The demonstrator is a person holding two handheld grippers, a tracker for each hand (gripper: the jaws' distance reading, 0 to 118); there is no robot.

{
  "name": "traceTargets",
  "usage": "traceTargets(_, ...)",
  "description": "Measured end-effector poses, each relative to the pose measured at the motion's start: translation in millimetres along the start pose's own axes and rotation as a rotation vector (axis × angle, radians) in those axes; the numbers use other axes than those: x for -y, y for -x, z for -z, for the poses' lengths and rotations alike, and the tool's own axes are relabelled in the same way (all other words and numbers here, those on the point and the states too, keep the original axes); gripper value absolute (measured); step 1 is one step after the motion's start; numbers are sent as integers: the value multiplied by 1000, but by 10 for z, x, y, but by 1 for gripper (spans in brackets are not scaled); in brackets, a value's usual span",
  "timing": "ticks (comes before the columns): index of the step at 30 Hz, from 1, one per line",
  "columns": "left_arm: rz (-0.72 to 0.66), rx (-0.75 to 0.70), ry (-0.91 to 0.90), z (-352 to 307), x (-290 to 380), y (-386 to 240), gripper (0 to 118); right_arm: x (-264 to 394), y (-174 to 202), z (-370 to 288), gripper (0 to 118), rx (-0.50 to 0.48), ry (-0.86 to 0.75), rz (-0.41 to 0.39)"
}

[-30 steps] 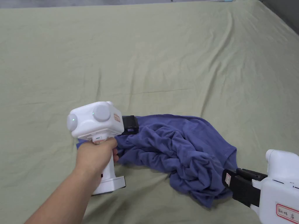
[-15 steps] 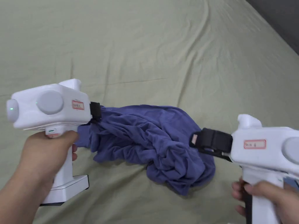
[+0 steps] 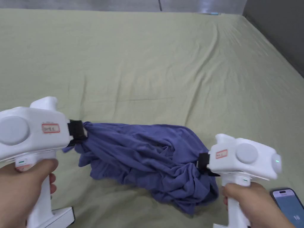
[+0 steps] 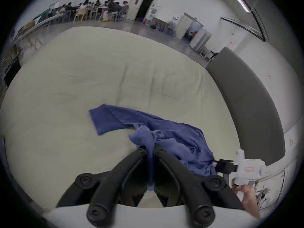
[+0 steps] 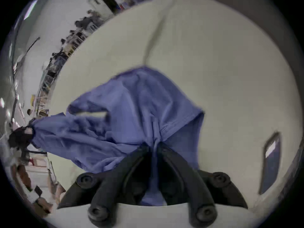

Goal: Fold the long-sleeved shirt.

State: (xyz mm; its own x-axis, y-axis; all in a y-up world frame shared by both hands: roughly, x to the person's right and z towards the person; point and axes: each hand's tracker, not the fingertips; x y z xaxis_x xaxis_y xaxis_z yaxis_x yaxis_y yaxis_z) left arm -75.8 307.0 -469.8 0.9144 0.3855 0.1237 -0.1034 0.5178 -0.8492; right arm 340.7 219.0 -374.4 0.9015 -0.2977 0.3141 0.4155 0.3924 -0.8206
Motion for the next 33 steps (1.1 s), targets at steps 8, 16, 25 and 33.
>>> traceTargets(8,-14,88,-267,-1069,-747,-69,3,-728,564,-2078,9,-164,-402,-149)
traceTargets(16,55,90,-403,-1726,-2237,-540,3,-2055,1654,-3241,9,-37,-633,-374)
traceTargets(25,60,38,-478,-1975,-3741,-960,3,-3475,2301,-3319,9,120,-644,-389)
traceTargets(33,97,-27,-524,-1694,-4262,-1240,3,-4049,2433,-3137,9,176,-675,-408)
